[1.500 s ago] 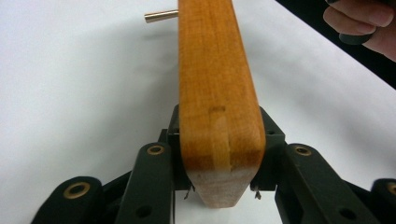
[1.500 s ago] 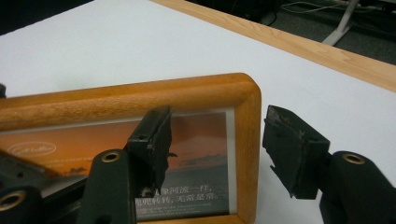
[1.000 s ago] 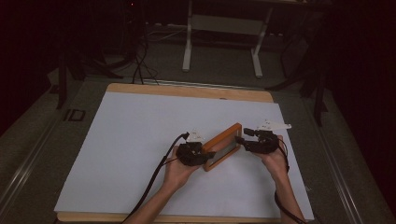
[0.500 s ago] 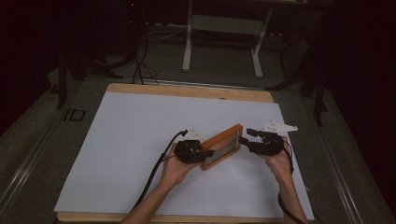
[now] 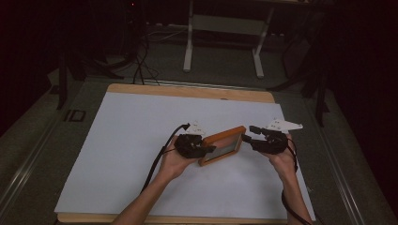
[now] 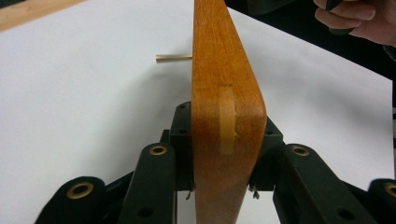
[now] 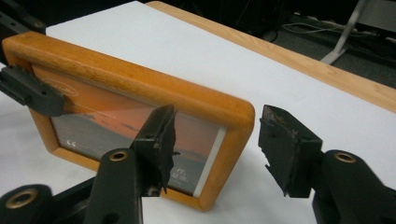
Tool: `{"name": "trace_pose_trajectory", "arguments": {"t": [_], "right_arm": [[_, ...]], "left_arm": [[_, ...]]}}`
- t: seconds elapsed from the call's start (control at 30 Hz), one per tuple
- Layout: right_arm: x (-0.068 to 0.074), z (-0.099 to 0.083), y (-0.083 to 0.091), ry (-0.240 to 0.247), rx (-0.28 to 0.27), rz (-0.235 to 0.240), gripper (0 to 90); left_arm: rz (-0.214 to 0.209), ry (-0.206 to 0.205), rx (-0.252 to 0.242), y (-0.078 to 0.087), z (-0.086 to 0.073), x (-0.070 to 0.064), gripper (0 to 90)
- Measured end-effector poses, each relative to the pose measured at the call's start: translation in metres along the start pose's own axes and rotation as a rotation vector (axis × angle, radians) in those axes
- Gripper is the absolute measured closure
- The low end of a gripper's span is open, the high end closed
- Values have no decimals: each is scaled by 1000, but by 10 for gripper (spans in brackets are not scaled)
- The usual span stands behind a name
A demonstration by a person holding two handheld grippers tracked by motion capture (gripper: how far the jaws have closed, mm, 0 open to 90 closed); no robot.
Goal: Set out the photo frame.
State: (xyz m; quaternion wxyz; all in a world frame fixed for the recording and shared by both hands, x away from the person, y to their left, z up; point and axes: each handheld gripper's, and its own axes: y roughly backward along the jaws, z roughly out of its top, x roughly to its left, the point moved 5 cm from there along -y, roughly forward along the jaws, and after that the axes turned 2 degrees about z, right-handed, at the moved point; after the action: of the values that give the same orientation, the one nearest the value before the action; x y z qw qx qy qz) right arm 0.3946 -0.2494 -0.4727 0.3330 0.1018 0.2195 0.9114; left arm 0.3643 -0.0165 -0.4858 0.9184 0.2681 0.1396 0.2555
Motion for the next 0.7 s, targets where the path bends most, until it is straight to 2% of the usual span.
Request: {"name": "trace_pose_trajectory", "arguments": {"t": [0.17, 0.4, 0.7], "right_arm": [[2, 5, 1, -5, -16, 13, 470], [8, 11, -2, 18, -20, 42, 460], [17, 13, -10, 48, -9, 102, 406]], "left_arm": [[5, -30, 13, 4, 10, -1, 690], [-6, -76, 32, 9, 24, -1, 689], [-28, -97, 38, 12, 35, 0, 689]]}}
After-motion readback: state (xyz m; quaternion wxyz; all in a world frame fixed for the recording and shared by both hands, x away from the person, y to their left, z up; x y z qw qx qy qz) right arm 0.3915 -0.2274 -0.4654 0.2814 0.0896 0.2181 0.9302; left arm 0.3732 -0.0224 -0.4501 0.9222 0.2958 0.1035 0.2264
